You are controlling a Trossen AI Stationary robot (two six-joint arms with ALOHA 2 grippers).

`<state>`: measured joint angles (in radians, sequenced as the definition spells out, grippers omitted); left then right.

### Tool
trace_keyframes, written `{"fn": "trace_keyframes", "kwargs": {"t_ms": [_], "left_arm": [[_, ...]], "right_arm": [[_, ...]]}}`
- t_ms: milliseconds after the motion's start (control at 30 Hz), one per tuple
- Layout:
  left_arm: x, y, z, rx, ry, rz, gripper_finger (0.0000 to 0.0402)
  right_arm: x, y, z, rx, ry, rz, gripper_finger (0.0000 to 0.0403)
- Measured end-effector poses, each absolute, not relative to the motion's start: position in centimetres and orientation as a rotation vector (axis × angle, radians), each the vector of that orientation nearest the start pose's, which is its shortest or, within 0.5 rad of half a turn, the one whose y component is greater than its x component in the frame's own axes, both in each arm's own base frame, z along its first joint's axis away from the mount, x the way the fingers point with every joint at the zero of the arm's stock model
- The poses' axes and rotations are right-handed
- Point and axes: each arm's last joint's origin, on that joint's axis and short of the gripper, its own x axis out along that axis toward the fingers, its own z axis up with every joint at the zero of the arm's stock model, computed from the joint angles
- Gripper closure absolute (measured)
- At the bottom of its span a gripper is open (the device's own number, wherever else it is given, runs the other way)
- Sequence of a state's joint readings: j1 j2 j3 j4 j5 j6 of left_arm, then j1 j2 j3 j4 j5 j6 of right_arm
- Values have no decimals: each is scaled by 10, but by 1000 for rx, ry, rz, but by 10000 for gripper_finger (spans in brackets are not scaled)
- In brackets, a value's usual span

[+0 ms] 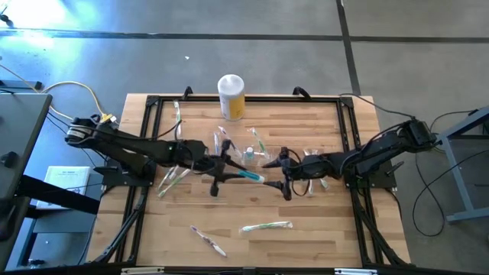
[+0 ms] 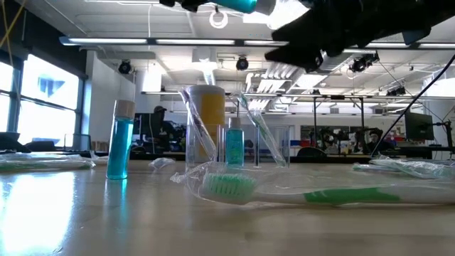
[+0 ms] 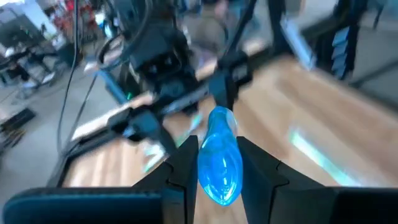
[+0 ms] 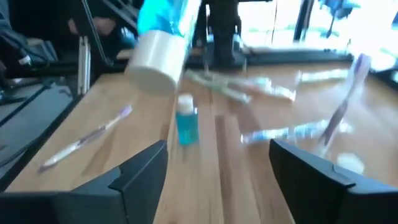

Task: Pick & Place toothbrushing station
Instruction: Put the top mouthwash into the middle section of the transparent organizer

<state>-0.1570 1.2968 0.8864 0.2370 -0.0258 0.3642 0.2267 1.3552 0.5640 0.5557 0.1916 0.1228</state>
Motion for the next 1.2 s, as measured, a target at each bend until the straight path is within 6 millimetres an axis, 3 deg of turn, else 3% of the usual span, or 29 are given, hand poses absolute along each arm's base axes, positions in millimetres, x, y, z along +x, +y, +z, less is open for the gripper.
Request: {"fn": "trace_keyframes", "kwargs": {"t_ms": [367, 767, 1033, 1200], "left_arm": [[283, -44, 295, 301, -97, -116, 322], [298, -46, 280, 300, -108, -99, 322], [300, -46, 281, 321, -154, -87, 322], [300, -46, 281, 320, -153, -85, 322]], "right_arm": [[262, 80, 230, -119, -6, -9, 141], [260, 82, 242, -205, -122, -16, 145], [260, 82, 242, -215, -124, -15, 145], [260, 82, 242, -226, -123, -18, 169]]}}
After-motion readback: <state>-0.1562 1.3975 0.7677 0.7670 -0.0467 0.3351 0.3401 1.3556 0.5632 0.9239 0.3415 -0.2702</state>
